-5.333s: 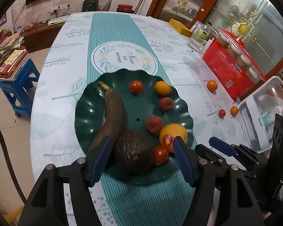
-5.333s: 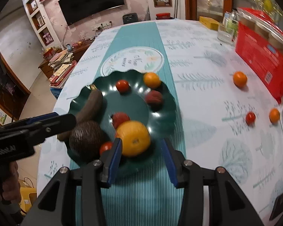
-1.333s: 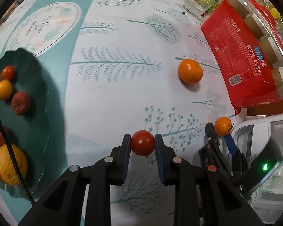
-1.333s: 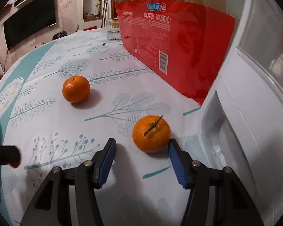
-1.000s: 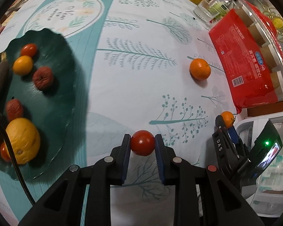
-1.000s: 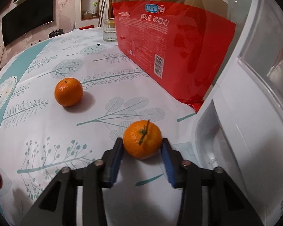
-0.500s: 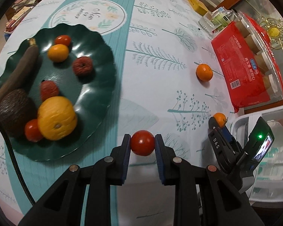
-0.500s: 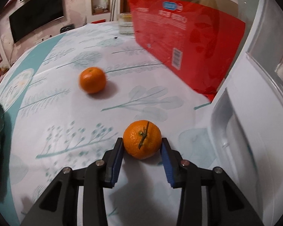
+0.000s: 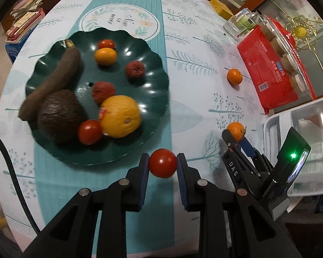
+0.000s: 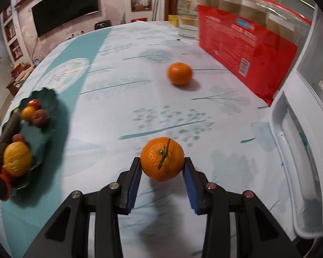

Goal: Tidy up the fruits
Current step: 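Carry the tomato onto the green plate with the left tool while the right tool carries the mandarin there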

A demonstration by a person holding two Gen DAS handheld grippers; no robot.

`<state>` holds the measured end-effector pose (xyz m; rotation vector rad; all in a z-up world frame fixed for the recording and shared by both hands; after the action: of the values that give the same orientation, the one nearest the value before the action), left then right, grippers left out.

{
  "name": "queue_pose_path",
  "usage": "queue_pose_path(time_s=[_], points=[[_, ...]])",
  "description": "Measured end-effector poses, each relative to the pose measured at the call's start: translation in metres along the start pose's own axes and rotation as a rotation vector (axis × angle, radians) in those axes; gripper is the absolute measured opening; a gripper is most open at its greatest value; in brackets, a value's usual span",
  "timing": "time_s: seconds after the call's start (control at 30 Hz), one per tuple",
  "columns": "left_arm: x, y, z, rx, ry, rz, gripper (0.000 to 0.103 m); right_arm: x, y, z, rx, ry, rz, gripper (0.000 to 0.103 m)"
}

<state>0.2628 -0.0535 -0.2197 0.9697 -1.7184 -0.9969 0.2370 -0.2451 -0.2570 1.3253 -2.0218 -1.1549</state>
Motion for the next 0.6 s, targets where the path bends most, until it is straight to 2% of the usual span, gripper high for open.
queue_pose_path(time_s=[0.23,0.6], points=[[-0.033,0.023,0.007,0.018,-0.052,0.007,0.024,-0.052,0.026,0.016,0.020,-0.013,-0.045,0.039],[-0.085,0.051,0.000,0.108,-0.151,0.017,0.024,-0.122,0.048,0.032,0.060,-0.036,-0.149,0.039]])
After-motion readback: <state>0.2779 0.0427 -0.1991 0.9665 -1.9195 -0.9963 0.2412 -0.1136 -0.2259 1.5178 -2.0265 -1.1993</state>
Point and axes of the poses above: each gripper's, at about its wrist camera, not at the fingertips, and y roughly against the way its jaws point, x to its right, z to its underside, the point moved 6 cm from there along -y, roughly the way its jaws point, and after that the axes turned 10 degrees about -y, right-handed, at the moved point
